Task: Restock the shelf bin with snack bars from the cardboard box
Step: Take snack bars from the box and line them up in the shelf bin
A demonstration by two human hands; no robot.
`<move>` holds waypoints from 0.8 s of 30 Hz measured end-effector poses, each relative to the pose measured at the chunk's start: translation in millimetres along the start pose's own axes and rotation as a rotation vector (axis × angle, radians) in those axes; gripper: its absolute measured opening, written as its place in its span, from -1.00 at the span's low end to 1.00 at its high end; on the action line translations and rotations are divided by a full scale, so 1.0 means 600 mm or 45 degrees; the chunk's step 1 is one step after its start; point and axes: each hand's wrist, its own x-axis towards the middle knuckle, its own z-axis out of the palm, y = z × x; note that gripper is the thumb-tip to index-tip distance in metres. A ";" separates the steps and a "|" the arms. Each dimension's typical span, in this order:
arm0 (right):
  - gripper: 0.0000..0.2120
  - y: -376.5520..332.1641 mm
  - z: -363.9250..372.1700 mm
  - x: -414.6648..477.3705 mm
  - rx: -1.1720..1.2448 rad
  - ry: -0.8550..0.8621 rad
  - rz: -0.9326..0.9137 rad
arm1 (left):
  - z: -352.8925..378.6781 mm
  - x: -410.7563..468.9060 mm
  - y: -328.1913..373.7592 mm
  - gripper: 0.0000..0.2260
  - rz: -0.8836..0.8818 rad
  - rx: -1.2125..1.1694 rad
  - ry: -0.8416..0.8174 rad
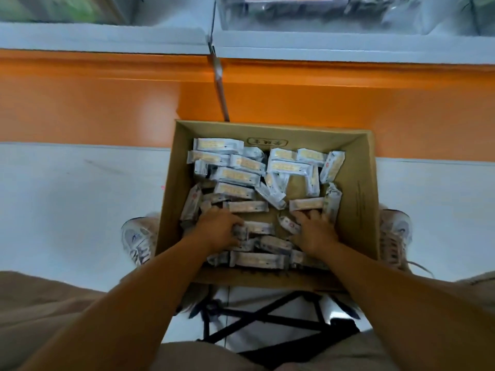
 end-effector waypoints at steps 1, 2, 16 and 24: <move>-0.30 0.000 0.001 0.003 0.000 -0.024 -0.019 | 0.003 0.003 0.001 -0.51 -0.008 0.049 -0.005; -0.31 0.001 0.001 0.006 -0.010 -0.052 -0.024 | 0.006 0.006 0.002 -0.52 -0.009 0.091 0.003; -0.51 -0.003 -0.013 0.004 -0.040 -0.045 -0.141 | -0.038 -0.022 0.042 -0.44 -0.168 -0.931 0.237; -0.61 -0.071 -0.135 -0.051 1.039 0.163 -0.213 | -0.078 -0.031 0.071 -0.27 -0.208 -1.496 0.284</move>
